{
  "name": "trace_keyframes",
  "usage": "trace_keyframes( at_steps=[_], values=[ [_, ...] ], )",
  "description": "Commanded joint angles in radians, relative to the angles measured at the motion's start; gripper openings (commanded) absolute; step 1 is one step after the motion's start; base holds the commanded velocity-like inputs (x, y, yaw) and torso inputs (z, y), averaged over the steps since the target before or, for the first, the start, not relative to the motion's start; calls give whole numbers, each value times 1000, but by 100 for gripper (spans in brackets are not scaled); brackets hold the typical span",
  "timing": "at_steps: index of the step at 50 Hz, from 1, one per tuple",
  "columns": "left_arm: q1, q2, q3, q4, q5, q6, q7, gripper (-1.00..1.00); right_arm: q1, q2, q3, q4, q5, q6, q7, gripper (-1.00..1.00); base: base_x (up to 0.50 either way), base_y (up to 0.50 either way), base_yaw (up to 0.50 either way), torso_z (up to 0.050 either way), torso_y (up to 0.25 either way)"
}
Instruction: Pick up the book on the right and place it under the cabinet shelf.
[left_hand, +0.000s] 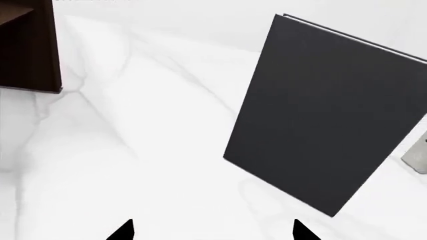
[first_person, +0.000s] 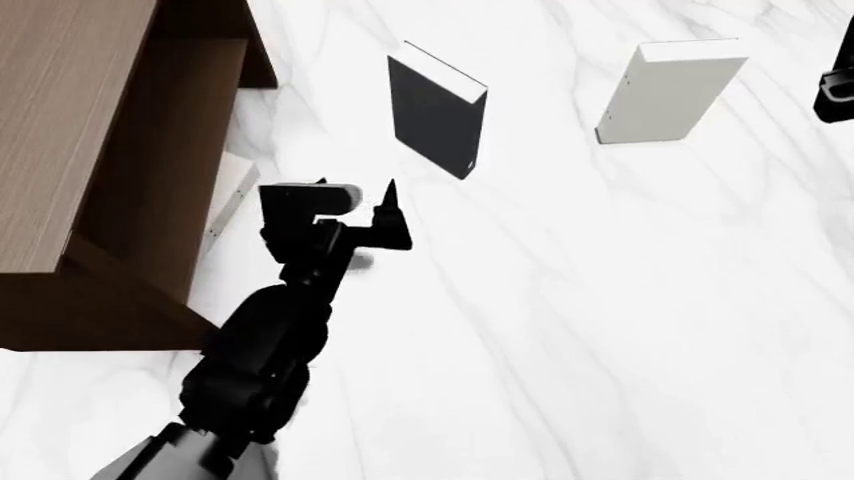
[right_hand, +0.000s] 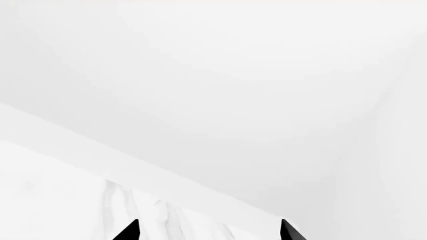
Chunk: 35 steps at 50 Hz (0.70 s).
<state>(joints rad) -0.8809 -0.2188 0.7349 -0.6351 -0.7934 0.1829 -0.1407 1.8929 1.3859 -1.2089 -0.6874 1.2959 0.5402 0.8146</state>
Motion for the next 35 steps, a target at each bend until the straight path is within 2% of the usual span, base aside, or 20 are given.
trace_keyframes(
  at_steps=[1,14,25,35],
  values=[
    [40,-66,53,240,-93,-68,-8,100,-8,4,1,-5,-1,-6,2,100,0,0,0,0,0],
    [47,-131,51,397,-89,-95,-80,100,-21,7,4,-10,-3,-12,4,100,0,0,0,0,0],
    [24,-238,48,697,-75,-170,-228,100,-32,7,5,-15,0,-17,12,100,0,0,0,0,0],
    [-22,-305,28,891,-85,-231,-323,100,-39,7,10,-17,5,-25,15,100,0,0,0,0,45]
  ],
)
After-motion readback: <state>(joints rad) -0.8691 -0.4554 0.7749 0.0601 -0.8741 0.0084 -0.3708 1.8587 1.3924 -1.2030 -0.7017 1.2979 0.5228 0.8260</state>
